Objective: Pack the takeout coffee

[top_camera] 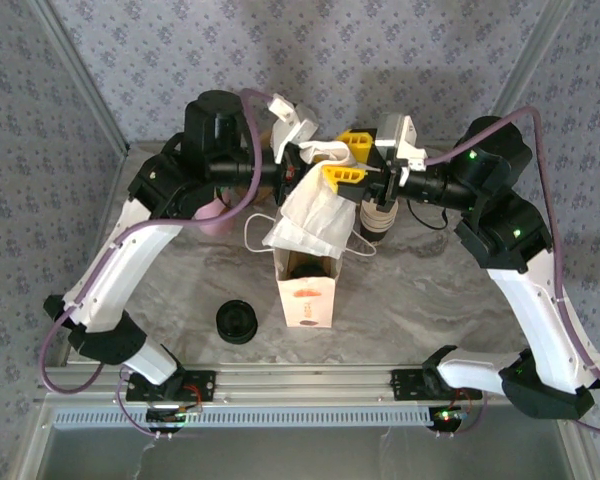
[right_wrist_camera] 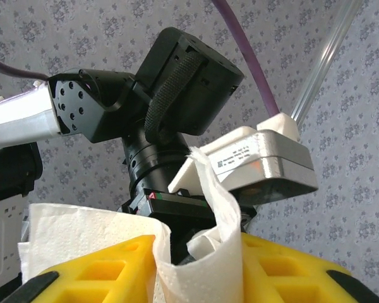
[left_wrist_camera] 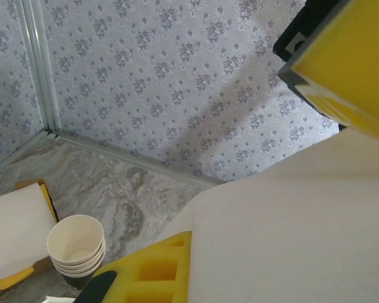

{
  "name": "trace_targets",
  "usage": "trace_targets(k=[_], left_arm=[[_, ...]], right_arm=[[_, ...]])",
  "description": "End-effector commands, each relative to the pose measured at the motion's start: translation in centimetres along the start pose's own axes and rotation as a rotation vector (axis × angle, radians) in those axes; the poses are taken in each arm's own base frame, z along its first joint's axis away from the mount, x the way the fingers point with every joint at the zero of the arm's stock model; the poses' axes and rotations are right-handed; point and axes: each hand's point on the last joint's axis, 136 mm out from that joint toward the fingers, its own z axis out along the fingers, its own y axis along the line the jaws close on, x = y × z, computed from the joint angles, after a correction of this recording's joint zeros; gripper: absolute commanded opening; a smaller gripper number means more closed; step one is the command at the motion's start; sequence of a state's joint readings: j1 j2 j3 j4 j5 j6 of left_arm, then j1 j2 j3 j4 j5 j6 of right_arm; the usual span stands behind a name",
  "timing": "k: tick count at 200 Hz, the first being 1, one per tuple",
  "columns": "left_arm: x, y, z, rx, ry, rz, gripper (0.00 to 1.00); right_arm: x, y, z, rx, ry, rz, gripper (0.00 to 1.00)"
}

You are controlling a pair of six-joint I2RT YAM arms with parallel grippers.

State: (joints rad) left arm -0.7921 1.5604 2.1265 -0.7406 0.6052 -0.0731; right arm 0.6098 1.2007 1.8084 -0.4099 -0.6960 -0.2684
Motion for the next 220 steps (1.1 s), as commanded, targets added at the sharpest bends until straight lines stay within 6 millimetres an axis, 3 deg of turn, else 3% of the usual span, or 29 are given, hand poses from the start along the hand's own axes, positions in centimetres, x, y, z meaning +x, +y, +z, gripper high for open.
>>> trace_targets(k=[1,32,45,65,103,134,159,193,220], left_arm=[[-1.4,-1.1,-0.4,0.036,-0.038,0.011,0.00],[-1.7,-1.0,-0.4,0.031,-0.042,0.014,0.00],[-1.7,-0.7,-0.6,0.007,-0.045,0.020,0.00],[-2.0,0.2,-1.3,-0.072,-0.054,0.035,0.00],[-3.2,3.0,-3.4,-0.289,-0.101,0.050,0.00],[-4.4,5.4,-5.5,-0.476,-0.153,-0.013,0.00],[-4.9,6.6,-6.6,-0.564,-0.183,-0.047,0.00],[-5.7,6.5,-7.0,-0.575,-0.205,-0.059,0.00],[-6.4,6.6,-7.4,-0.588,-0.228,-0.079,0.00]], right_arm=[[-0.5,-0.2,-0.1,0.006,-0.023,-0.005,0.33],[-0.2,-0.3,-0.1,0.017,-0.014,-0.001,0.36],[-0.1,-0.4,-0.4,0.036,-0.006,0.001,0.60],[-0.1,-0.2,-1.3,0.068,-0.002,-0.002,0.81],[-0.1,0.1,-3.7,0.142,0.027,-0.008,0.85],[1.6,-0.6,-5.8,0.283,0.075,-0.131,0.92],[3.0,0.1,-7.2,0.330,0.078,-0.189,0.99],[5.3,0.7,-6.9,0.317,0.088,-0.169,1.00],[6.5,-0.4,-5.4,0.338,0.036,-0.144,1.00]])
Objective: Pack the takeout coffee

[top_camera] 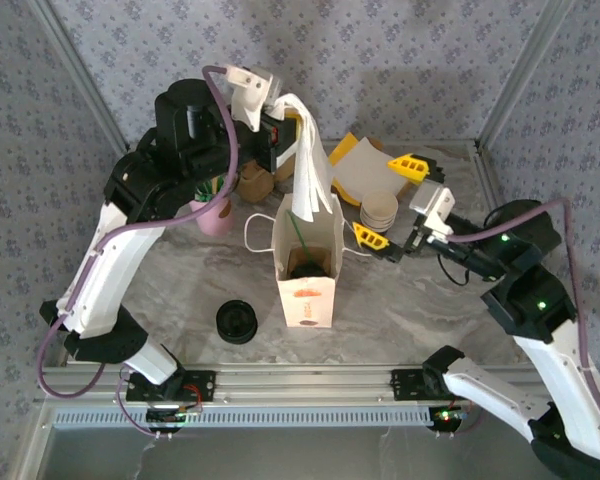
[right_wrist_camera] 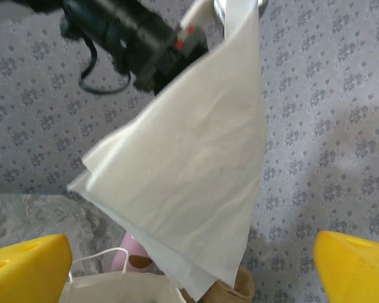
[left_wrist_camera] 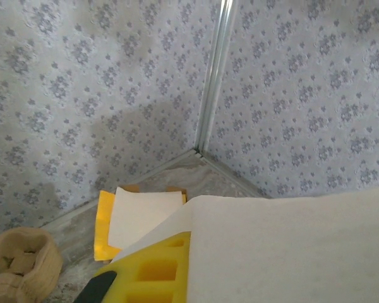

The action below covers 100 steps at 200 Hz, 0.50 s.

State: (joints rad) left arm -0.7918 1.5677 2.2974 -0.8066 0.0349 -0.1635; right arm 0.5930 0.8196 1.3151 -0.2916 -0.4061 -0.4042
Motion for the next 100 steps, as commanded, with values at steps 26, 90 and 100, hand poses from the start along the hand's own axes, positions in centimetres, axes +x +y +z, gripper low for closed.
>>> trace_targets(k=[26,90,100], left_arm=[[-2.6,1.0,-1.5,-0.067,-0.086,-0.084,0.00],[-3.1,1.5,-1.2,-0.092,-0.114,-0.127,0.00],[-3.3,1.6,-1.2,-0.095,-0.119,-0.128,0.00]], right_arm=[[0.7,-1.7,3.1,0.079,-0.093,0.012,1.00],[1.9,-1.6,6.4,0.110,-0.142,0.028,1.00],[1.9,-1.2,6.8,0.094,-0.150,0.031,1.00]])
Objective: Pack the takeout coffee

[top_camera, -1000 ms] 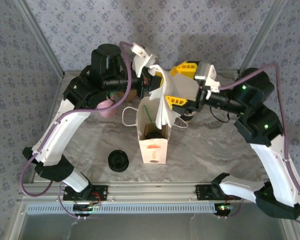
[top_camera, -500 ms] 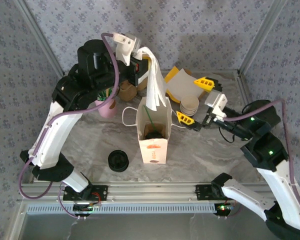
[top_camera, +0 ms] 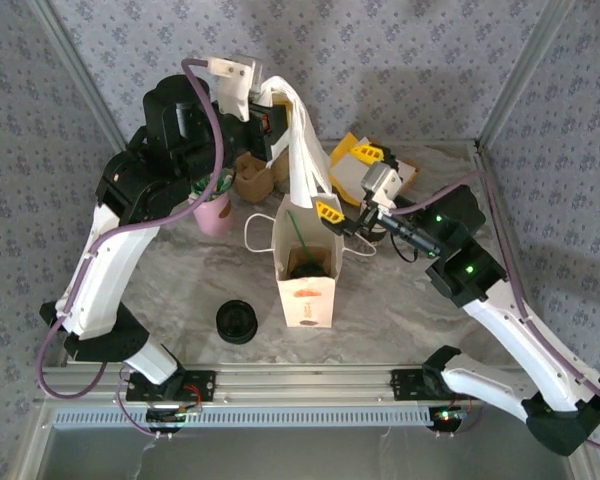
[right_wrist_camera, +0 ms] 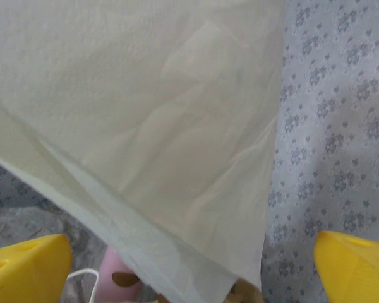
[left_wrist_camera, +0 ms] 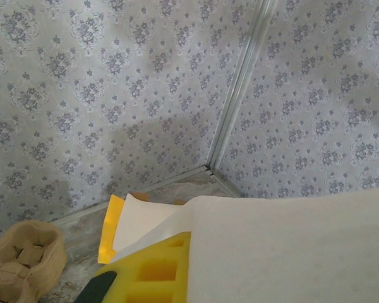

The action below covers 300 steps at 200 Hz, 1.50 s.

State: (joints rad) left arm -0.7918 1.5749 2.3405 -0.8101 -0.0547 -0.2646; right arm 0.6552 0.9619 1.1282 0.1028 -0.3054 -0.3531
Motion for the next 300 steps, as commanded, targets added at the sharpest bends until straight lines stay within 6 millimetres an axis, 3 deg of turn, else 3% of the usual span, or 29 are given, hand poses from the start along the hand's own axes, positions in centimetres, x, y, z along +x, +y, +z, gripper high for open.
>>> trace_targets(k=[1,36,72,130,181,258,300], left_arm=[[-1.9,0.1,-0.4,-0.011,-0.068,-0.029,0.00],[-2.5,0.6,-0.5,-0.039,-0.093,-0.034,0.00],[-2.9,0.9,-0.3,-0.051,-0.115,-0.050,0.00],[-2.9,0.9,0.1,-0.052,-0.118,-0.061,0.00],[-3.2,0.8,0.0,-0.046,-0.129,-0.056,0.00],[-2.9,0.8,0.0,-0.048,-0.117,-0.054,0.00],[-3.0,0.7,-0.2,-0.041,-0.117,-0.053,0.00]], right_arm=[[-2.6,-0.4,0.4,0.029,-0.106,-0.003,1.00],[-2.7,1.8,1.3,-0.044,-0.120,0.008,1.00],[-2.7,2.8,2.4,-0.034,-0.139,0.016,1.00],[-2.9,2.2,4.5,0.060,-0.189,0.054,1.00],[-2.9,0.8,4.7,0.155,-0.209,0.108,1.00],[-3.1,0.1,4.5,0.187,-0.209,0.134,0.84],[-2.9,-0.1,4.4,0.197,-0.194,0.139,0.67]])
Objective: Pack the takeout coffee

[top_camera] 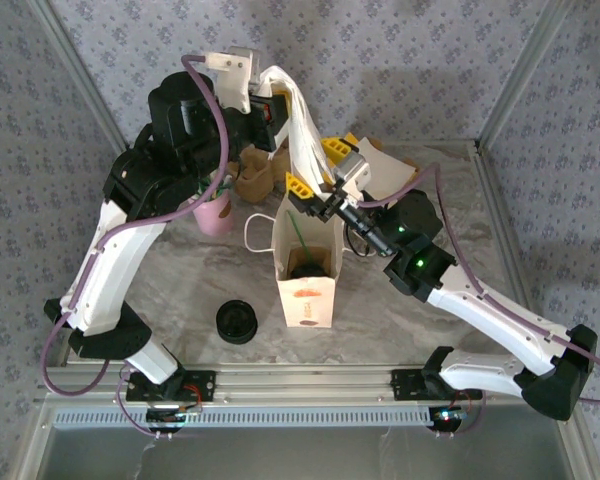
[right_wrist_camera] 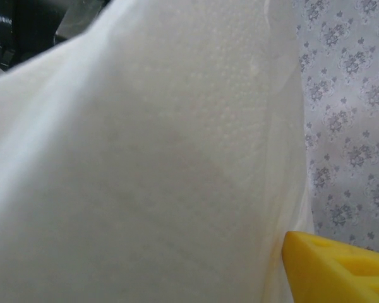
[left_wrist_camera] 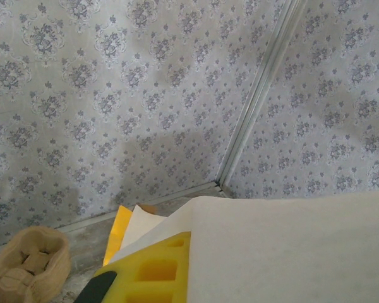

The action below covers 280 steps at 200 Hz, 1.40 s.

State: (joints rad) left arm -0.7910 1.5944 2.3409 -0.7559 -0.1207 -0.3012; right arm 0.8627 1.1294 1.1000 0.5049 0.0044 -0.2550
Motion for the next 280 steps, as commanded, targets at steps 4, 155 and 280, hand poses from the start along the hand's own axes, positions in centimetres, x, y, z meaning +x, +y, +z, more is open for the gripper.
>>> trace_targets(k=[4,155,280], left_arm=[[-2.0,-0.3,-1.0,0.018,-0.064,-0.016,0.00],[3.4,-0.1,-3.4,0.068,0.153,0.192,0.00],[3.6,-1.7,-2.4,0.130,0.128,0.061,0.00]], right_arm=[[-1.0,-0.5,-0.3,0.030,-0.024,0.014,0.64],[-3.1,-6.2,-3.1,0.174,0.230,0.183,0.00],[-0.9,-8.1,-2.2,0.282,0.313,0.258,0.00]])
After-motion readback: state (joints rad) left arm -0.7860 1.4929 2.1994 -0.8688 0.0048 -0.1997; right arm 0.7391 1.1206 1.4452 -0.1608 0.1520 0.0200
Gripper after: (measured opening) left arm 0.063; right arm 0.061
